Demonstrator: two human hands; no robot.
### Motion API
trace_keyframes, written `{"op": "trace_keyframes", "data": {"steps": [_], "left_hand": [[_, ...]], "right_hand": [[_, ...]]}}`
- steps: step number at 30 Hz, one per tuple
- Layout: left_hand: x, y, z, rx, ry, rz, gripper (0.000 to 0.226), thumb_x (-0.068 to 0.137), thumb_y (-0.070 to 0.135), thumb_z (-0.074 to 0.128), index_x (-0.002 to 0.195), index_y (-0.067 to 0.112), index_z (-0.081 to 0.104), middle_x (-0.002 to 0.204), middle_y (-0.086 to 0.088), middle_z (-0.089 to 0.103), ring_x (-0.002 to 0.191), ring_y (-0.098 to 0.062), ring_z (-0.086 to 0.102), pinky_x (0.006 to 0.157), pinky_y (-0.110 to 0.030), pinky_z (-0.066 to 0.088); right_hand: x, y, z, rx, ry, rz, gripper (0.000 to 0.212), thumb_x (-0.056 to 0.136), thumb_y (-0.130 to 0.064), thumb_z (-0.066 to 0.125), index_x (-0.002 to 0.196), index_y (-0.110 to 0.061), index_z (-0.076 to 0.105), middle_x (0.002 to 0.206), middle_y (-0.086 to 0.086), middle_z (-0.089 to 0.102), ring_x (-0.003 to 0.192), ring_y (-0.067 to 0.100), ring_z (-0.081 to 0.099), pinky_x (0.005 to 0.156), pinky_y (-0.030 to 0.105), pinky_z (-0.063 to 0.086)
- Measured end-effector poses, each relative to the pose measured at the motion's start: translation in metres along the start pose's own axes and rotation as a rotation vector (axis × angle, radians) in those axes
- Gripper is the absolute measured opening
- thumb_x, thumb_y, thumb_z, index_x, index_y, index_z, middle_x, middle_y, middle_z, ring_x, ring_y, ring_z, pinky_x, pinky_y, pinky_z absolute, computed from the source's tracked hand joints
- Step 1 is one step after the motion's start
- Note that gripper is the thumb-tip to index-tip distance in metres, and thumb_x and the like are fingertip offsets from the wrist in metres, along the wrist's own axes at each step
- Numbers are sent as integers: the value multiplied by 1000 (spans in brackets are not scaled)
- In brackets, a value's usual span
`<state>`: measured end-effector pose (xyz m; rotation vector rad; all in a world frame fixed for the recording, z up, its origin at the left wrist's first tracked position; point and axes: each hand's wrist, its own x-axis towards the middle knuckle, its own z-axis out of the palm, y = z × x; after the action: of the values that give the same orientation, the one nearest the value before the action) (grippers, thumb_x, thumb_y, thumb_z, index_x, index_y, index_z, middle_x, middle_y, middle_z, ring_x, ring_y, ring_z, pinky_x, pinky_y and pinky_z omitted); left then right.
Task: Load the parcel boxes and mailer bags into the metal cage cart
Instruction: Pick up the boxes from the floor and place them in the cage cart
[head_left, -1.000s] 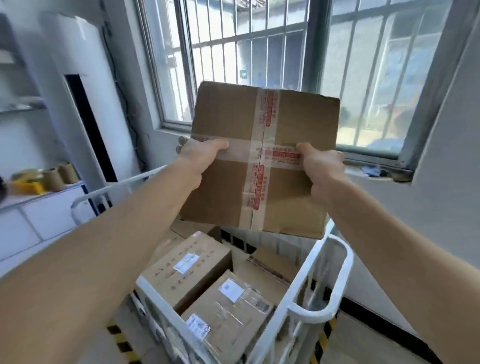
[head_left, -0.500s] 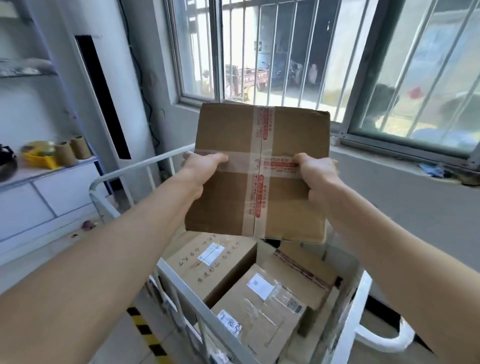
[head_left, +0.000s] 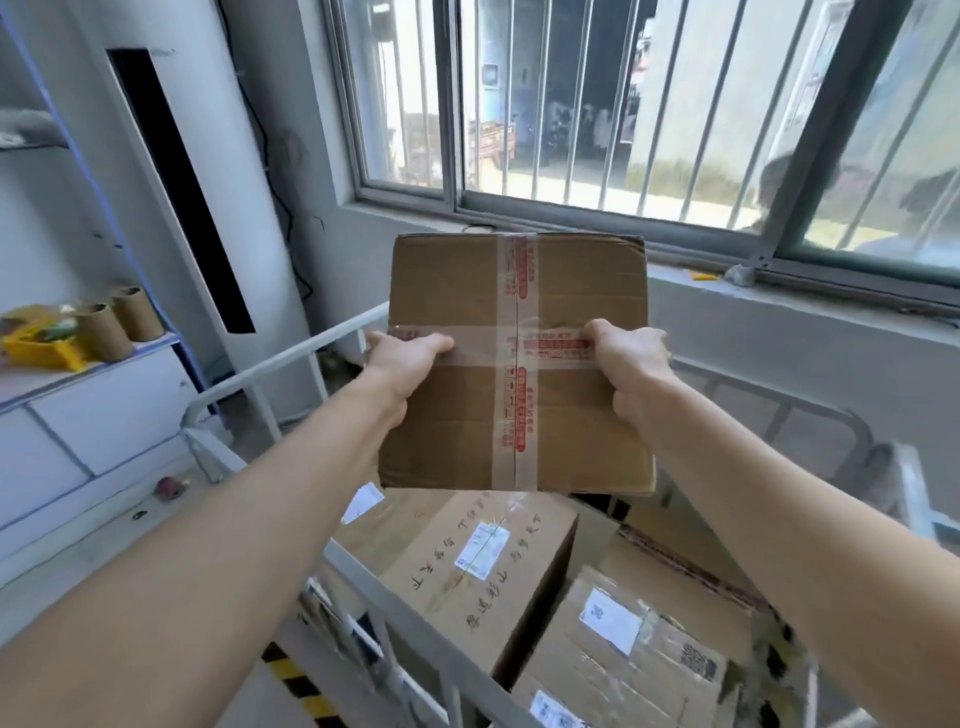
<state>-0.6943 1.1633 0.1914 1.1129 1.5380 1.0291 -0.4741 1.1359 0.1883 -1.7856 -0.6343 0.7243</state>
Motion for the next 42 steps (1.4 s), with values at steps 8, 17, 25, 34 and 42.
{"op": "trace_keyframes", "data": {"steps": [8,17,25,34,42], "left_hand": [[99,-16,-30,55,-153,-62,88,75,39,75,141,11,22,129,-10,49,109,-27,54,94,-41,47],[167,-17,39,111,-296,-74,96,55,54,73,130,11,32,131,-15,48,114,-32,54,98,-47,47],[251,-24,139,135,-393,-26,97,41,58,71,121,16,36,125,-12,53,109,-30,59,93,-48,51],[340,-97,238,179,-534,-40,79,56,52,69,118,16,35,129,-13,49,114,-26,55,99,-46,47],[423,-193,282,229,-588,-39,51,83,36,70,113,17,34,131,-14,46,109,-22,51,89,-34,45]], "right_hand": [[10,20,80,-8,75,170,87,62,-54,63,133,-10,42,127,10,53,113,31,53,97,45,47],[87,27,80,20,193,200,91,54,-55,62,133,-13,44,125,9,56,112,31,56,95,45,49],[185,65,70,34,269,208,70,82,-45,63,137,-11,37,136,6,48,118,29,49,95,39,43],[264,129,90,-25,420,225,68,78,-47,62,133,-13,39,132,8,49,119,30,51,101,49,45],[312,228,152,-37,503,257,68,86,-39,63,140,-11,33,136,6,42,124,25,44,106,44,40]]}}
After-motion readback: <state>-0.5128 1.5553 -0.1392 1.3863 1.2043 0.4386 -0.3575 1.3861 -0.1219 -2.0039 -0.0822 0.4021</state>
